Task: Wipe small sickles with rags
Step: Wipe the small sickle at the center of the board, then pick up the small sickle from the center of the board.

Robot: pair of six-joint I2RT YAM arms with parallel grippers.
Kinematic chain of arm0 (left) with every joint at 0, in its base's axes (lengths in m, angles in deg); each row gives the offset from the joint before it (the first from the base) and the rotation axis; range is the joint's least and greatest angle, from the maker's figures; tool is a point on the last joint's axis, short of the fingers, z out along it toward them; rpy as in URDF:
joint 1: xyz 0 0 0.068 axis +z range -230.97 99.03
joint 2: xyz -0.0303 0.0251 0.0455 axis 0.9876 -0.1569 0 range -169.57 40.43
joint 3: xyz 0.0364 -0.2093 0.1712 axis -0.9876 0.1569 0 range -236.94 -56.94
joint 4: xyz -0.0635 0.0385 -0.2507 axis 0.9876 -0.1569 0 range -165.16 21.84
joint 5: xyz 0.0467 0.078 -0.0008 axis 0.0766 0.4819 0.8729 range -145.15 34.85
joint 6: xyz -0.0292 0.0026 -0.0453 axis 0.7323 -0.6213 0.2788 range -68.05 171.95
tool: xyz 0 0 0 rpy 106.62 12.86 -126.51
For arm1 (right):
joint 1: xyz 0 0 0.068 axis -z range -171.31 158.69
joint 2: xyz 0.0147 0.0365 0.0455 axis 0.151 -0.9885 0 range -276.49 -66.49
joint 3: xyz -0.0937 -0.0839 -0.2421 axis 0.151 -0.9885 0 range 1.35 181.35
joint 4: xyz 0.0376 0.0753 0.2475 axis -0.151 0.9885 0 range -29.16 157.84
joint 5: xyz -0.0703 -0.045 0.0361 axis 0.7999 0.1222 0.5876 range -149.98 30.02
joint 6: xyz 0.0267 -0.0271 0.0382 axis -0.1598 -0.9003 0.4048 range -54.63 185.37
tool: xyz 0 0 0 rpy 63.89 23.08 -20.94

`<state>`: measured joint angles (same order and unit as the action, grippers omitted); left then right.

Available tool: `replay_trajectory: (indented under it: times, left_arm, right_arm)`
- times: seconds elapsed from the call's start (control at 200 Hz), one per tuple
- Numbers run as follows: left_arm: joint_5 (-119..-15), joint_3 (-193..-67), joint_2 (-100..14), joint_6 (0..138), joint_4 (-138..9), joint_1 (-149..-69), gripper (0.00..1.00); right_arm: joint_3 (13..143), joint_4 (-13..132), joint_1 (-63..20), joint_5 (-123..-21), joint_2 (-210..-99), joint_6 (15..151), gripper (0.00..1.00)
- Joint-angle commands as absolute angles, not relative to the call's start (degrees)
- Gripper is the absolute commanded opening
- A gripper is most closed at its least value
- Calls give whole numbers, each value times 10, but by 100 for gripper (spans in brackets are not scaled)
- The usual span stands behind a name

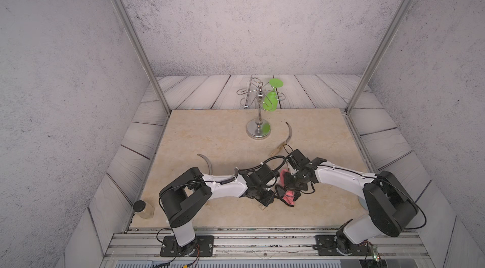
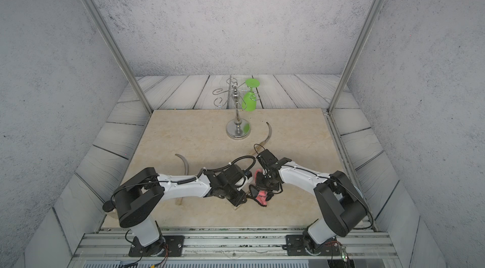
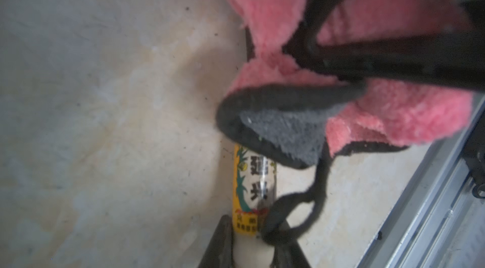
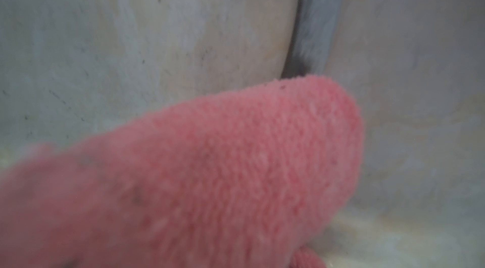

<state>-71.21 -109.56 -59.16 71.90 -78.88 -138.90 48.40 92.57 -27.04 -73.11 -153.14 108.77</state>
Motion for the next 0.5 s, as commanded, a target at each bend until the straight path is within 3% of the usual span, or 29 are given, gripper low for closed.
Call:
replay_trajectory:
  times: [0.0,0.155,0.33,0.495]
  left_arm:
    - [-667,-1098,-602,726,-758,-1374,0]
    - [-669,-1103,-603,717,-777,-1371,0]
    - [-673,-1130,-622,700,-813,-1371,29]
    - [-668,-1171,-652,689,-850,-1371,39]
  right_arm:
    - [485,1030,-270,-735,-1501,1096,14]
    - [562,1141,-233,-645,-1465,1056,15]
    - [582,1156,-181,-636,-1427,1027,15]
    - [572,1146,-158,-649,-1406,1006,15]
